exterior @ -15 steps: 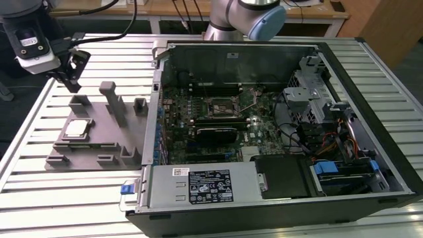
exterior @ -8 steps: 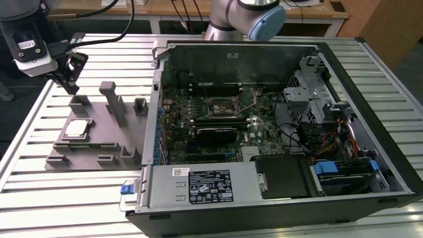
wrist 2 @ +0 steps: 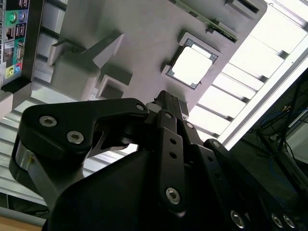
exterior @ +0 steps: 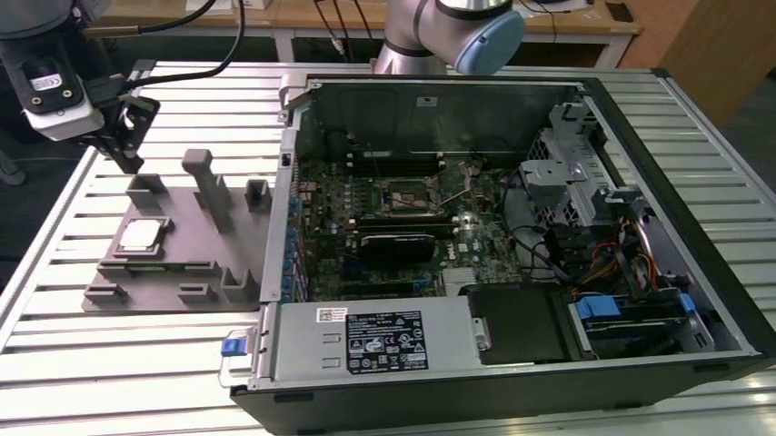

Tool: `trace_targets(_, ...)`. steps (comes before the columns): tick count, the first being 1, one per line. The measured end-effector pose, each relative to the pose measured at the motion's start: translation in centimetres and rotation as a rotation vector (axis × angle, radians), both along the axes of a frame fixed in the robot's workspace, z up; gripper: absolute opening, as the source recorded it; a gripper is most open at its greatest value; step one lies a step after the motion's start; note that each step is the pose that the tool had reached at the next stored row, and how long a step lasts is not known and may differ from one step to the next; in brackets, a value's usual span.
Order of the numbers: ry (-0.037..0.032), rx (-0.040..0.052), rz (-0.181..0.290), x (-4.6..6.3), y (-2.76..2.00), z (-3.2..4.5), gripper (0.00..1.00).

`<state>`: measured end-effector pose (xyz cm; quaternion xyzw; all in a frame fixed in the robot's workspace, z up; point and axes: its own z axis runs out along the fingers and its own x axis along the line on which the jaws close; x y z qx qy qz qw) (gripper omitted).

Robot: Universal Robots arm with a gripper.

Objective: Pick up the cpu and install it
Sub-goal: 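Pick up the cpu and move it towards the insertion slot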

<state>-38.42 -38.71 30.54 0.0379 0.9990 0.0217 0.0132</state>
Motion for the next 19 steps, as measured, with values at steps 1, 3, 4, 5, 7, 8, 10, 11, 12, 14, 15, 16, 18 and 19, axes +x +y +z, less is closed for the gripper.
trace_targets(1,-0.0001,0.0,0.0,0.0,0.0,0.0,0.11)
trace_targets(3,-0.0001,0.0,0.0,0.0,0.0,-0.01,0.11)
trace_targets(4,-0.0001,0.0,0.0,-0.1,0.0,-0.04,0.11)
trace_targets(5,-0.0001,0.0,0.0,-0.1,0.0,-0.08,0.11)
trace_targets(7,0.0,0.0,0.0,-0.2,0.01,-0.25,0.11)
trace_targets(8,0.0001,-0.0001,0.0,-0.4,0.0,-0.33,0.11)
trace_targets(10,-0.0001,0.0,0.0,-0.7,0.0,-0.51,0.11)
trace_targets(11,0.0,-0.0001,0.0,-0.8,0.0,-0.62,0.11)
trace_targets(12,-0.0001,0.0,0.0,-0.9,0.0,-0.77,0.11)
trace_targets(14,-0.0001,0.0,0.0,-1.1,-0.01,-1.12,0.11)
trace_targets(15,0.0,-0.0001,0.0,-1.2,-0.02,-1.3,0.11)
trace_targets(16,0.0,-0.0001,0.0,-1.3,-0.05,-1.47,0.11)
trace_targets(18,0.0001,-0.0001,0.0,-1.5,-0.14,-1.84,0.11)
trace_targets(19,0.0,0.0,0.0,-1.5,-0.21,-2.03,0.11)
